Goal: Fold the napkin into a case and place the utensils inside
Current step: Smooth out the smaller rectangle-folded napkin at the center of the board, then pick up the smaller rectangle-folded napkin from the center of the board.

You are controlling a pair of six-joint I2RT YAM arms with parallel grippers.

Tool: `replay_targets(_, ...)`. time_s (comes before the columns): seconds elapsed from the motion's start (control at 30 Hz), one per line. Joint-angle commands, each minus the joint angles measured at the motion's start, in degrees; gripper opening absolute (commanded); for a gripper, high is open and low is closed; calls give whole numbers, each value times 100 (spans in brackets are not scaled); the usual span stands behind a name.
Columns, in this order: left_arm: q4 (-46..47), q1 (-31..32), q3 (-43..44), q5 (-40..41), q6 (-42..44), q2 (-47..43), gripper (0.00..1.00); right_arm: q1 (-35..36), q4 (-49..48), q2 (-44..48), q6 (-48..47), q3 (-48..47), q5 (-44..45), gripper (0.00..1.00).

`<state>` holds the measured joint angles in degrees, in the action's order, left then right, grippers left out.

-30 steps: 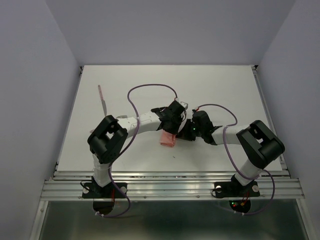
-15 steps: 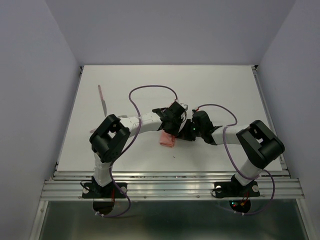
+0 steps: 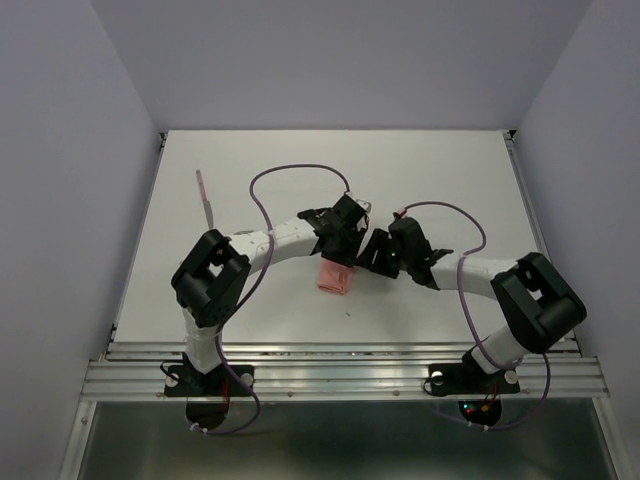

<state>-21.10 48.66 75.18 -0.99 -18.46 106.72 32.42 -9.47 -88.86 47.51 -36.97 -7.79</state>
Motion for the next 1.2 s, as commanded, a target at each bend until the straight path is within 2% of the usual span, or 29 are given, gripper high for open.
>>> replay_targets(0.0,-43,38,357,-120,9,-432,48,53,938,307,-338,-109,646,63)
replay_targets(0.07,-61,38,366,-16,-17,-432,48,-60,1306,509,-444,-82,988,69)
replay_targets(0.17,-69,38,392,301,-105,-424,50,-253,1684,817,-584,-47,1324,70)
replay_targets(0.2,-78,38,419,354,-114,-406,55,-359,1764,861,-611,-30,1376,70)
replay_targets(0.23,-113,38,488,520,-132,-328,68,-621,1808,914,-663,14,1403,69)
replay_targets(0.27,-157,55,567,626,-149,-240,75,-910,1852,940,-707,41,1368,70)
replay_targets(0.3,-201,82,568,714,-149,-239,75,-913,1870,967,-708,67,1368,69)
replay_targets(0.33,-236,99,655,889,-149,-135,80,-1148,1888,1028,-760,93,1333,70)
replay_targets(0.43,-289,178,744,1144,-167,41,86,-1483,1958,1116,-892,67,1324,72)
replay_targets(0.57,-333,240,805,1242,-228,270,87,-1704,2037,1134,-1041,15,1333,73)
replay_targets(0.9,-307,371,999,1330,-334,719,87,-1757,2028,1064,-1094,6,1157,74)
replay_targets(1.0,-368,398,1113,1391,-351,842,85,-1757,2029,1081,-1121,6,1157,74)
replay_targets(1.17,-474,442,1245,1462,-395,1035,72,-1757,2028,1055,-1130,-12,1122,73)
